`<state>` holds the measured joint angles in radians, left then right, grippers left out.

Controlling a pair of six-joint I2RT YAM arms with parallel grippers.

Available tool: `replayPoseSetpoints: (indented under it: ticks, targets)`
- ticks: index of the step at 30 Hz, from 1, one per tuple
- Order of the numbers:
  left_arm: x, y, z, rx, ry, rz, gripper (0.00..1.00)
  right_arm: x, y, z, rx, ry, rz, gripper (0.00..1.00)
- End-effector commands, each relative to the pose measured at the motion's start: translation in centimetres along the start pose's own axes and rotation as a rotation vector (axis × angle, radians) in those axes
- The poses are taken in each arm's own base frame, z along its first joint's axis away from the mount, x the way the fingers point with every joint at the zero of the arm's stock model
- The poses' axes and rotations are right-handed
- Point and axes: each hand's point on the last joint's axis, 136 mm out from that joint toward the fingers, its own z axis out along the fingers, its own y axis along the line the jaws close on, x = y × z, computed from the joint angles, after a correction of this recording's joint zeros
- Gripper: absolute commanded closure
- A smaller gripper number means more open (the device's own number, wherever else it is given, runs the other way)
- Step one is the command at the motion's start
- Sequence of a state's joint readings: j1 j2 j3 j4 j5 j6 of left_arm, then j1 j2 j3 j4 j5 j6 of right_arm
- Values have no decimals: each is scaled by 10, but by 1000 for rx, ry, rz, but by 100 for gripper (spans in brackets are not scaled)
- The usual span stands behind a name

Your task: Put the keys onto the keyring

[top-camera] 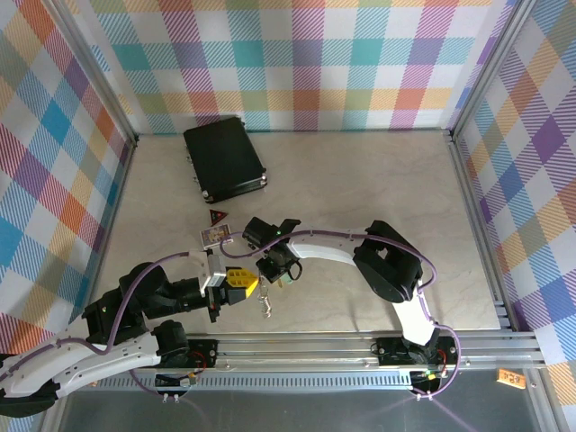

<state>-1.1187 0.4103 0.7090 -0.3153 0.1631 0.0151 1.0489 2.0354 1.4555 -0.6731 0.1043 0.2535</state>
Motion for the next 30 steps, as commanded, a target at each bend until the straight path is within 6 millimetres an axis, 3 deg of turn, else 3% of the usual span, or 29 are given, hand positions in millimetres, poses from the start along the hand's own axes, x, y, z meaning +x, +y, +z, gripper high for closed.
replayPoseSetpoints:
  ticks: [1, 13, 21, 28, 30]
  targets:
    - [-4, -2, 0, 11, -23, -2, 100, 3, -3, -11, 28, 3, -14, 95]
    - [-2, -1, 1, 7, -17, -1, 100, 27, -11, -35, -30, -21, 0, 100]
    - [2, 2, 7, -6, 6, 2, 100, 44, 9, -50, -203, -111, -102, 100]
    - [6, 3, 10, -8, 20, 17, 100, 51, 30, -89, -397, -379, -238, 100]
    - [-1, 2, 12, -5, -7, 24, 100, 51, 32, -103, -455, -446, -249, 100]
